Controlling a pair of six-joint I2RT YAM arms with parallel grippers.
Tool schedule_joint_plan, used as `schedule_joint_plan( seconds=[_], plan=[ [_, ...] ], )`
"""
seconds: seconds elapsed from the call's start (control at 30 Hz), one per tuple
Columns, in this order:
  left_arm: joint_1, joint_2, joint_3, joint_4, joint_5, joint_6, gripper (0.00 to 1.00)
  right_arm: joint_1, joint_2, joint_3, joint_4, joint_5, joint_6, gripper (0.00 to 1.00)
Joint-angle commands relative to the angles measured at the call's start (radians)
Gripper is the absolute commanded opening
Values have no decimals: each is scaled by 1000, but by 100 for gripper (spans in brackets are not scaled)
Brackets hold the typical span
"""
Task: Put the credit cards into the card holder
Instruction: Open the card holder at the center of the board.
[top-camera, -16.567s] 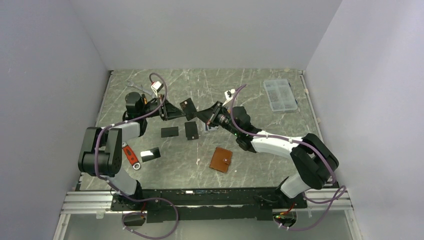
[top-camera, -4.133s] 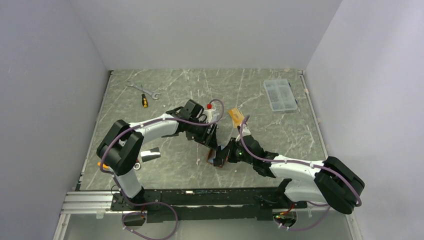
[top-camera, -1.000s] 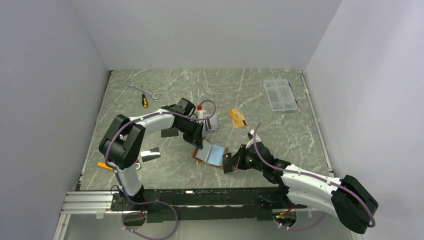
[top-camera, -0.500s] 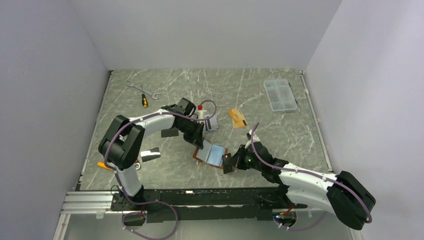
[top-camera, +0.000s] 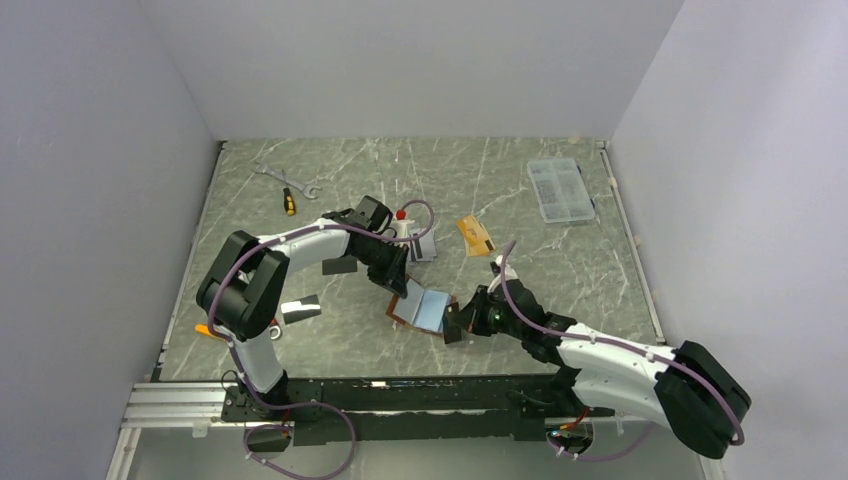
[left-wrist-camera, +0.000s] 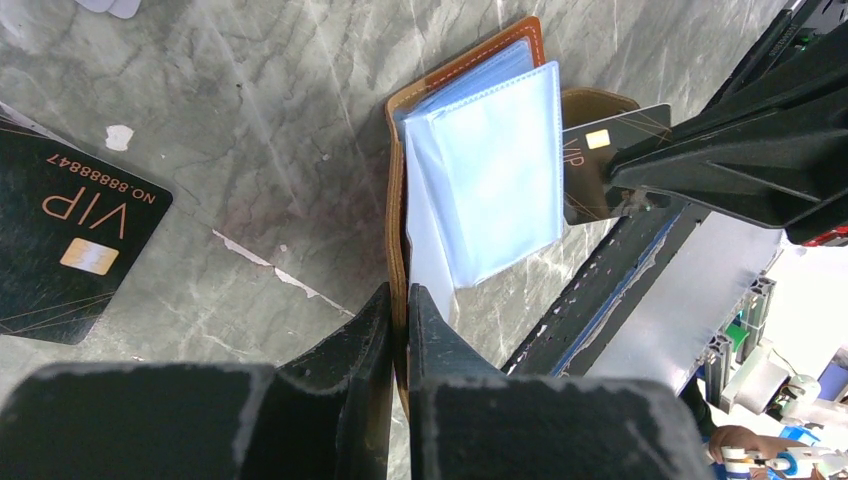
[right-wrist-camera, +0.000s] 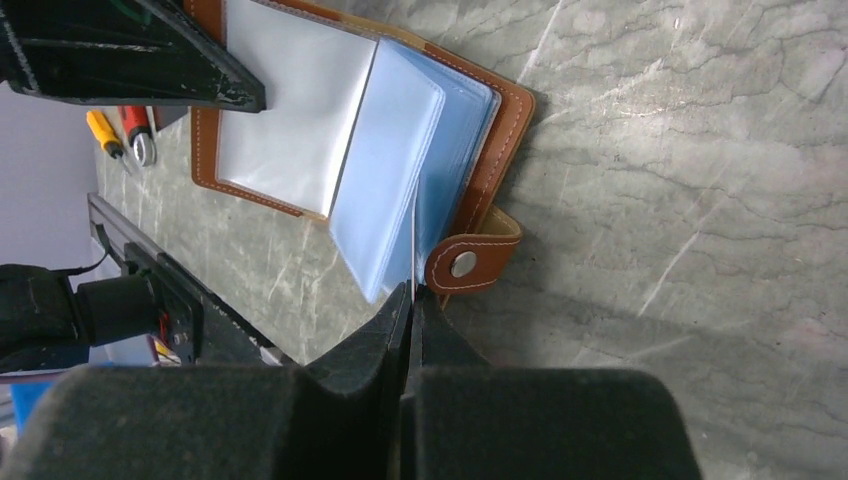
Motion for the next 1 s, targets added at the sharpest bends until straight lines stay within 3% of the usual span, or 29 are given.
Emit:
schedule_joint_plan(
  seconds=[0.0, 0.17, 0.6, 0.8, 0.97],
  plan=[
    [-10, -41, -1, 23, 28, 2, 12, 0, -73, 47, -91, 35, -30, 0],
    [-12, -47, -3, 29, 28, -1, 12, 0, -118, 46, -124, 48, -44, 0],
    [-15, -61, -15, 41, 24, -3, 13, 1, 24, 125, 10, -38, -81, 0],
    [-16, -49, -15, 51, 43, -8, 22, 6, 44, 197, 8, -66, -97, 0],
    [-12, -42, -21, 62, 88, -20, 29, 9, 158, 196, 101, -104, -78, 0]
  ],
)
